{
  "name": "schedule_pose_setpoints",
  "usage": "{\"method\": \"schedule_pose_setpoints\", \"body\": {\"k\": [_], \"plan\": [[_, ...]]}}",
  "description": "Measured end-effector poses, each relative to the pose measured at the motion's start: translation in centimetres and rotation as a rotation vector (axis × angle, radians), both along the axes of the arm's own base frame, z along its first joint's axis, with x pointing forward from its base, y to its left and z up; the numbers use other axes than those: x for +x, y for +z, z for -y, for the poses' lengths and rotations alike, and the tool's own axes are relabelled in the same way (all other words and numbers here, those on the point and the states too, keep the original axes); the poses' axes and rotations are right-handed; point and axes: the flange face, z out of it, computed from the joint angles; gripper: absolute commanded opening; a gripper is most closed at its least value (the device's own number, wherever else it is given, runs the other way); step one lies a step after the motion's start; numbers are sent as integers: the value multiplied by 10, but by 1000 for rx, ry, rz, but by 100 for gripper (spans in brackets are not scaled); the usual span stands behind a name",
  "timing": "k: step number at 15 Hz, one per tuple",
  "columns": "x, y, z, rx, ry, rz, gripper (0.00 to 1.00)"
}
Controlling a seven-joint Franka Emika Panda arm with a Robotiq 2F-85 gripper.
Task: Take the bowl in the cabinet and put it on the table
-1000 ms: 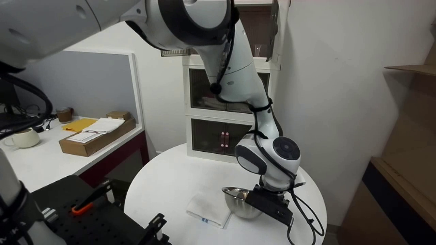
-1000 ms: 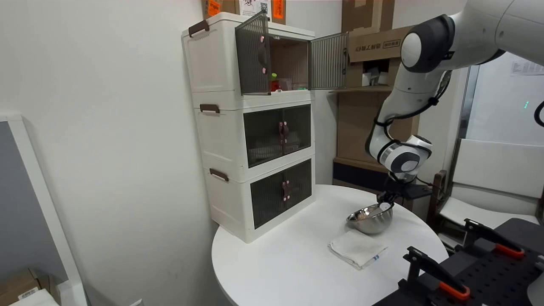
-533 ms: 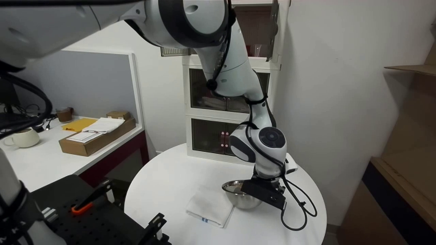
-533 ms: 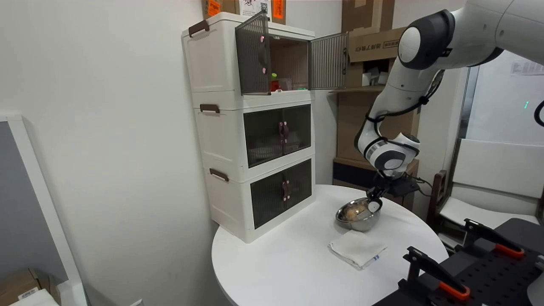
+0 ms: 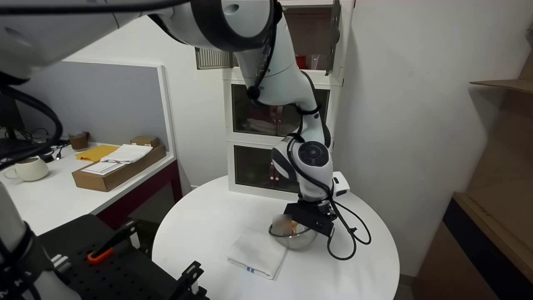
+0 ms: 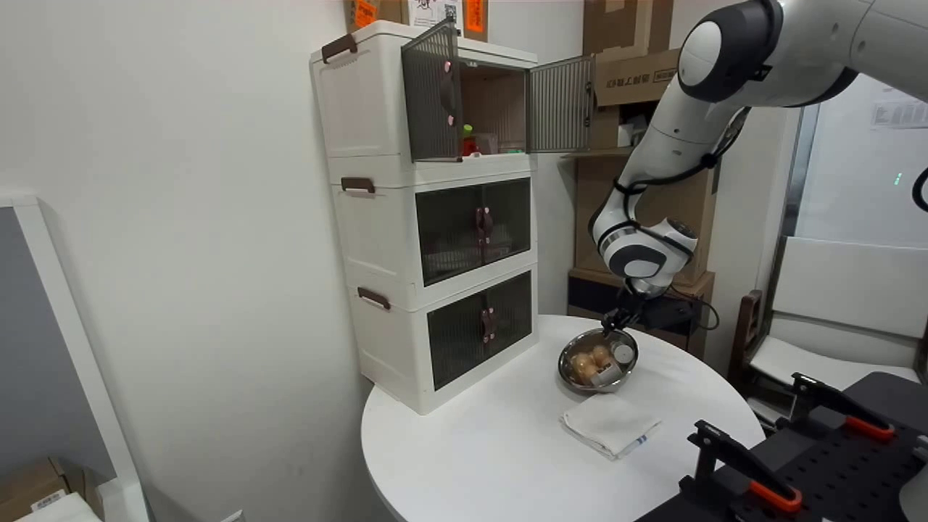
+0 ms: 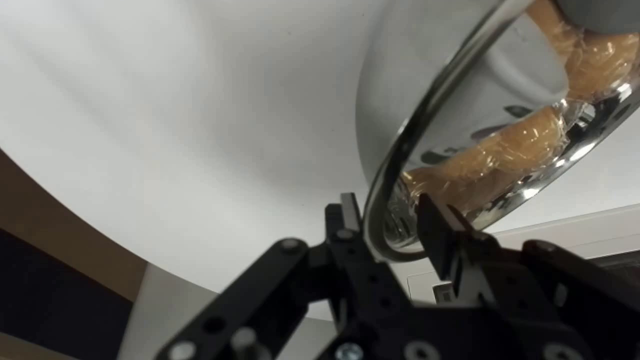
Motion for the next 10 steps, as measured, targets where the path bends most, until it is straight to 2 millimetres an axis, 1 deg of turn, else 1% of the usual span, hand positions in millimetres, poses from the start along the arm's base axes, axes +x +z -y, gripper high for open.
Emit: {"method": "schedule_pose_setpoints", "body": {"k": [1,2,3,4,9,10], "plan": [[0,1,-1,2,-5,5,47],[-1,1,-2,5,-10,8,55],[-2,2,-2,8,-18,10,56],[-3,1,-3,10,-23,12,62],[-10,-3,-3,32,-73,10,98],[-14,-5,-2,37,-87,5,100]]}}
